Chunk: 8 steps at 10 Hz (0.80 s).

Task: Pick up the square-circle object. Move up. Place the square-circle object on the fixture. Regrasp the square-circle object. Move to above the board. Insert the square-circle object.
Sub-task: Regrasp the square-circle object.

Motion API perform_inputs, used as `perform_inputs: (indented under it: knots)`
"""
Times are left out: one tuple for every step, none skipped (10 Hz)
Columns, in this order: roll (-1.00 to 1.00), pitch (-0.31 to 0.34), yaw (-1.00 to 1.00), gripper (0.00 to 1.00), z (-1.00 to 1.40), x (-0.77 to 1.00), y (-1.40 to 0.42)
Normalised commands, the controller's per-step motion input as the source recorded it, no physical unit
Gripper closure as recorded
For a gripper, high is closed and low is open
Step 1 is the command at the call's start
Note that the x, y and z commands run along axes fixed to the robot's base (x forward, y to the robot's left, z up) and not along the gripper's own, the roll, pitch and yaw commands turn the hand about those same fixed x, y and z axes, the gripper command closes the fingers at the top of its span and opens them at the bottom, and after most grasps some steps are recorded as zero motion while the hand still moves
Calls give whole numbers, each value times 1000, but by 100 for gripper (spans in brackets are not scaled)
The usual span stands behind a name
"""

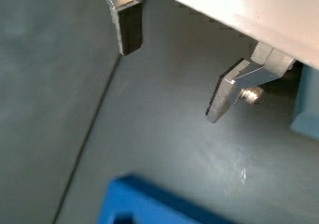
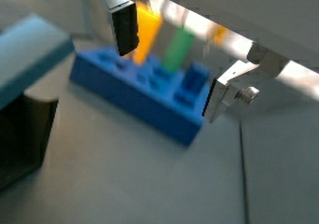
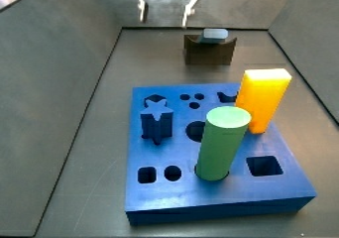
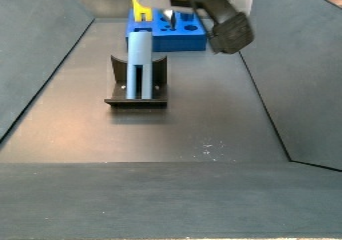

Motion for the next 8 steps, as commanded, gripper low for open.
perform_inputs:
  knots:
    - [1000, -121, -911, 0, -314, 1, -75]
    - [1000, -139, -914, 0, -128, -2, -50]
    - [1000, -163, -910, 0, -29, -24, -35]
    - [1000, -180, -907, 0, -3, -33, -33]
    - [1000, -201, -904, 0, 6, -43, -23]
    - [1000, -212, -903, 0, 4, -42, -22]
    - [1000, -218, -902, 0, 5, -41, -19]
    - [1000, -226, -901, 0, 7, -40, -17]
